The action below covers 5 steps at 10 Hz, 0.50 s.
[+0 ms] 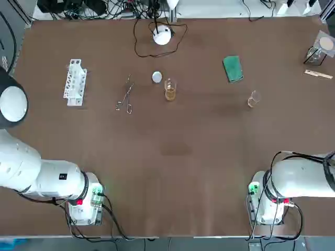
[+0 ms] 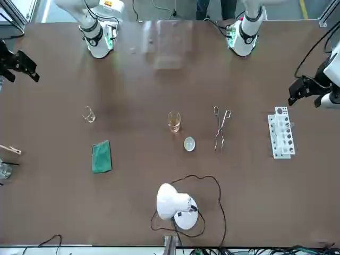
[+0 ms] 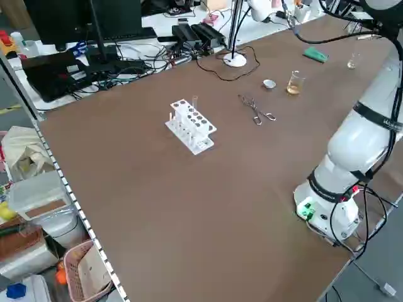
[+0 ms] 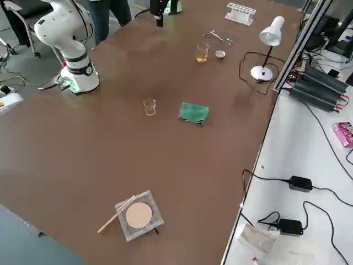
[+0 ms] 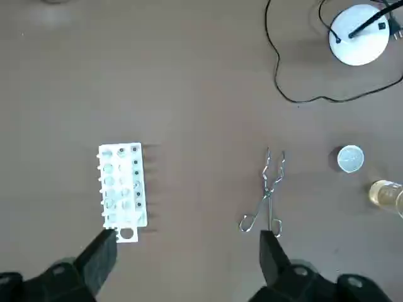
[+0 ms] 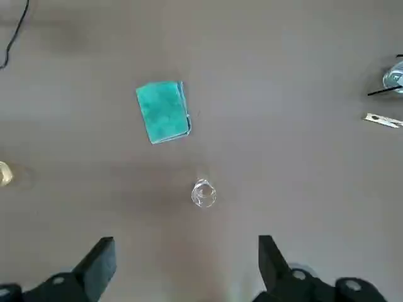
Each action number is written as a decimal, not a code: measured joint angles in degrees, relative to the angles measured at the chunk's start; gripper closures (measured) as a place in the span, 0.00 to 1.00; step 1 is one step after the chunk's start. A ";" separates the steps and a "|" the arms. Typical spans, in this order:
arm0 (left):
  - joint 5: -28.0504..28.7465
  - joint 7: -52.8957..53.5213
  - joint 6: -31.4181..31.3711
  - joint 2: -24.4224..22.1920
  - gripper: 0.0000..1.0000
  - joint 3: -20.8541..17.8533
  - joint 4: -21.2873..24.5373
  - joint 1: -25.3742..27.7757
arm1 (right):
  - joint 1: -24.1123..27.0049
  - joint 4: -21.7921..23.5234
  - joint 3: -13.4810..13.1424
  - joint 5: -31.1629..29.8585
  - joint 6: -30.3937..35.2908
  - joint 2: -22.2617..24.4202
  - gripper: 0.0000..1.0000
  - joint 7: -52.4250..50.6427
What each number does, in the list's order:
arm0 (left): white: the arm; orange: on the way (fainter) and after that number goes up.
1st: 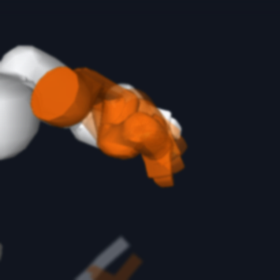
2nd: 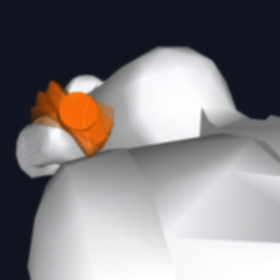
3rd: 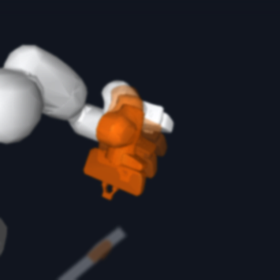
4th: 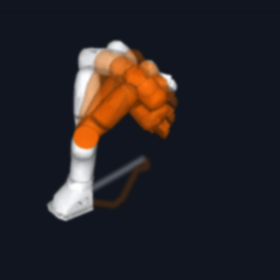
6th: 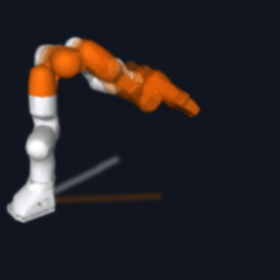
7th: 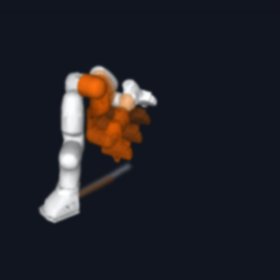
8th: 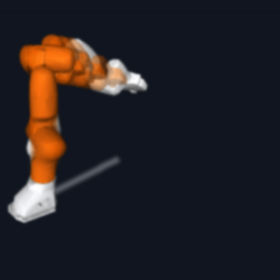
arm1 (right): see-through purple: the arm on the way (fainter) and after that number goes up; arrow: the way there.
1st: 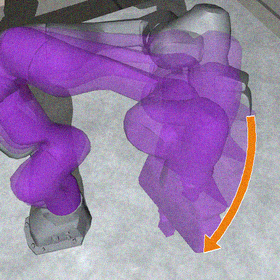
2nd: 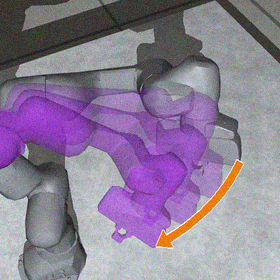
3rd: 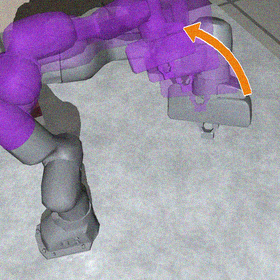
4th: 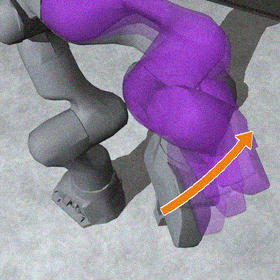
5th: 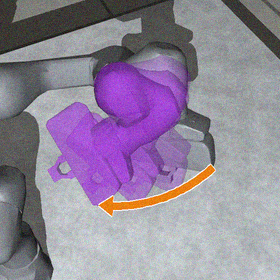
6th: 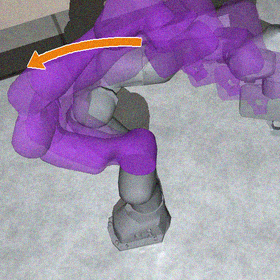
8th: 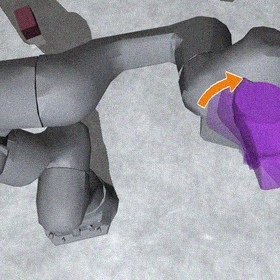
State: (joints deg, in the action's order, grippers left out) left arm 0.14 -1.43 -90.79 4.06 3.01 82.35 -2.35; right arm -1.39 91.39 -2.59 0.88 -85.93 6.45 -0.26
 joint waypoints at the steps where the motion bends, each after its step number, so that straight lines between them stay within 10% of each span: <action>1: 0.00 0.00 0.00 0.01 0.00 0.00 0.00 0.00 | 0.00 0.00 0.00 0.00 -0.01 0.00 0.00 0.00; 5: 0.00 9.20 0.02 0.08 0.00 -0.10 0.01 1.79 | -0.06 0.27 0.07 0.00 -0.72 -0.04 0.00 -3.98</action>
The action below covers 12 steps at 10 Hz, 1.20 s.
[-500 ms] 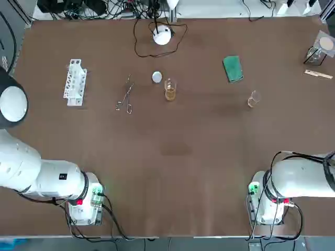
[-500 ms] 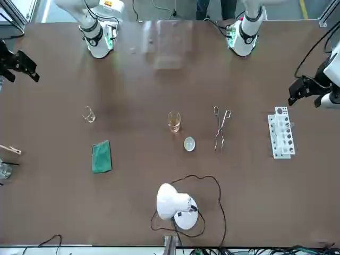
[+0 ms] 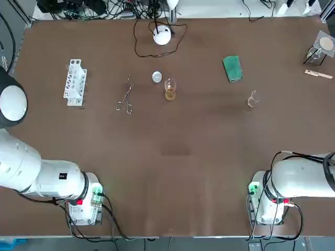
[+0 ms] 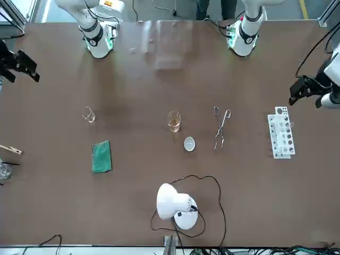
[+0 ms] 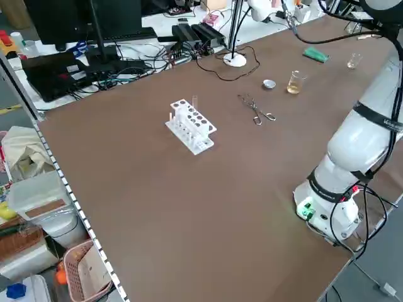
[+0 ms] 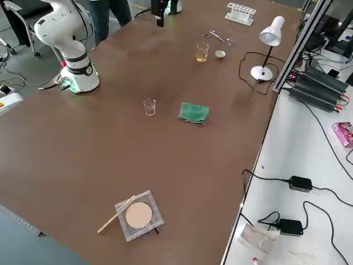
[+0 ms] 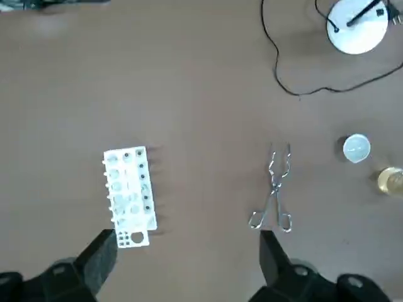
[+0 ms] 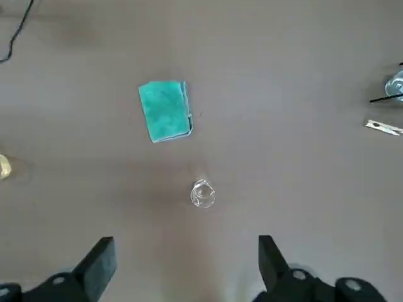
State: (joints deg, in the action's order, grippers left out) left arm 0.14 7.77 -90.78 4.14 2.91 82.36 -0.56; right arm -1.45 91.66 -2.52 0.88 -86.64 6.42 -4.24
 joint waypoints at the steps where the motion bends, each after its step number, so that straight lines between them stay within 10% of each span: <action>1: 0.00 7.20 0.00 0.01 0.00 -0.05 0.00 1.85 | 0.05 0.79 -0.08 0.00 -1.37 -0.02 0.00 -3.16; 7: -8.10 43.70 0.08 2.31 0.00 -0.31 0.35 17.89 | 3.73 9.78 -0.58 3.49 -12.79 -0.72 0.00 -28.69; 12: -22.88 70.79 0.84 8.82 0.00 -0.33 1.52 31.53 | 11.39 23.36 -0.86 17.72 -24.92 -4.47 0.00 -52.26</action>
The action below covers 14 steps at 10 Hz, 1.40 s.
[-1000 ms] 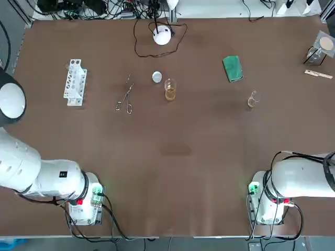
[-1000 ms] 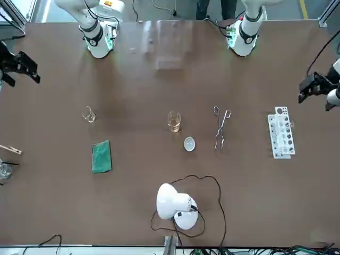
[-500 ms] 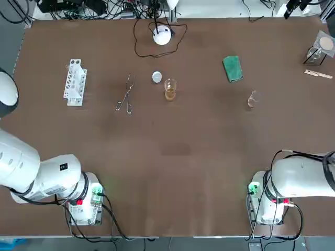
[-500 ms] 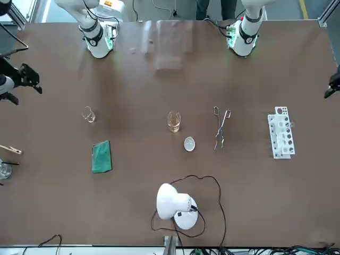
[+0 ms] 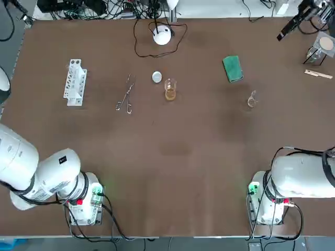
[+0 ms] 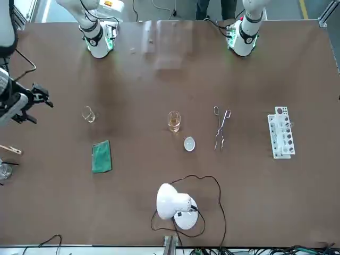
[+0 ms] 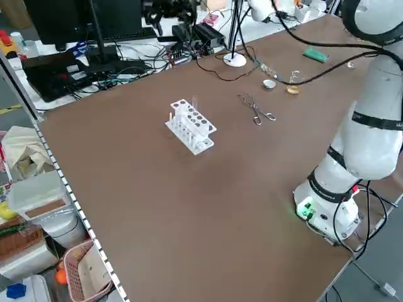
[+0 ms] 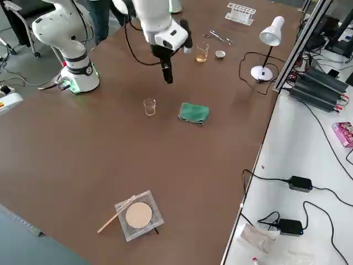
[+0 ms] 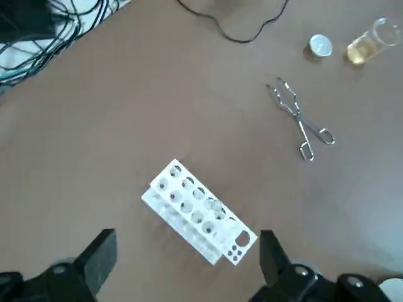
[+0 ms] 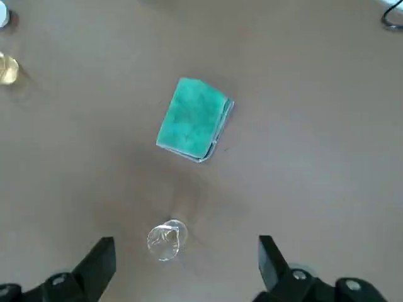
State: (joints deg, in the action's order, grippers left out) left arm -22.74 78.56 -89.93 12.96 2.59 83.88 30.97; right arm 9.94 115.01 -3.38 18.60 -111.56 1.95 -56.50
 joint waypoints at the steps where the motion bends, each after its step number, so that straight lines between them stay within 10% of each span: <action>1: -2.24 5.39 2.49 1.93 0.00 0.02 0.23 2.27 | 2.09 2.18 -0.05 3.57 -0.78 -1.03 0.00 -5.85; 8: -15.31 39.47 11.07 20.71 0.00 0.66 1.16 13.33 | 13.24 7.98 -0.12 25.38 -0.91 -18.57 0.00 -54.92; 14: -25.09 51.32 13.36 31.72 0.03 1.48 1.17 14.51 | 15.16 7.81 -0.06 27.49 8.82 -28.53 0.00 -82.08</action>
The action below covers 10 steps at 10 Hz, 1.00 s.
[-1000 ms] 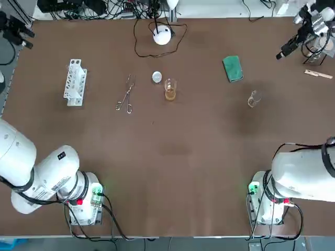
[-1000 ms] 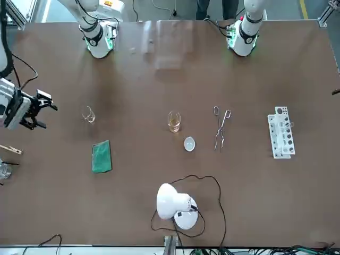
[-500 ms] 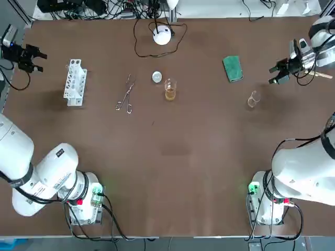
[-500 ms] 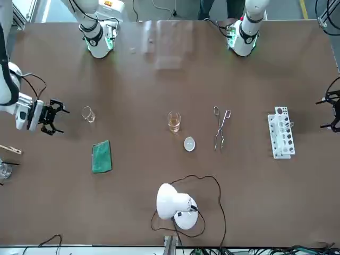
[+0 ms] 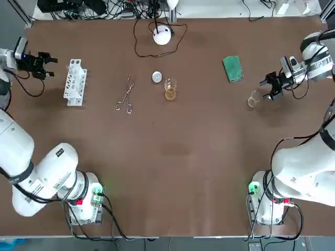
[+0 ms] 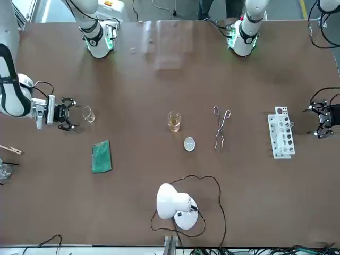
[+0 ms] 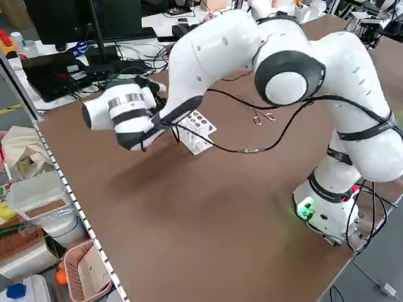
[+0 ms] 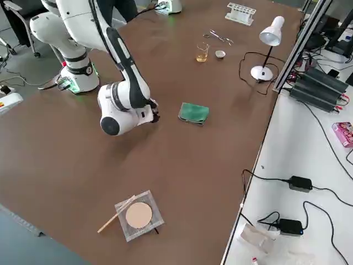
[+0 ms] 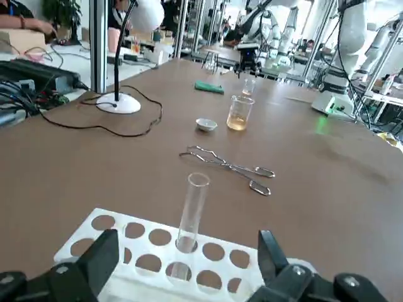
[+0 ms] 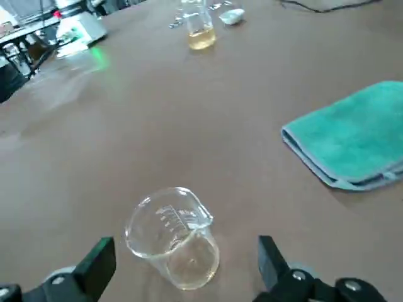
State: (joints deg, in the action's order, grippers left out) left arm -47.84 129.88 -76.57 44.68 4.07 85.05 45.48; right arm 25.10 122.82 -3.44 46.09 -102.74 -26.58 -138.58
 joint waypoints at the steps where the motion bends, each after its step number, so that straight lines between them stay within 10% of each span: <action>1: -1.78 1.08 -0.01 1.79 0.03 0.06 -0.08 -0.02 | 1.02 -0.12 0.00 0.00 0.32 -0.38 0.00 -2.97; 10: -7.62 5.54 -0.12 6.96 0.10 3.32 0.88 -0.71 | 8.20 -7.85 0.01 0.01 13.89 -11.50 0.00 -17.07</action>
State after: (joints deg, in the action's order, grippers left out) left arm -55.46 135.42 -76.69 51.64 7.39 85.93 44.77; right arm 33.30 114.97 -3.43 46.10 -88.84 -38.08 -155.65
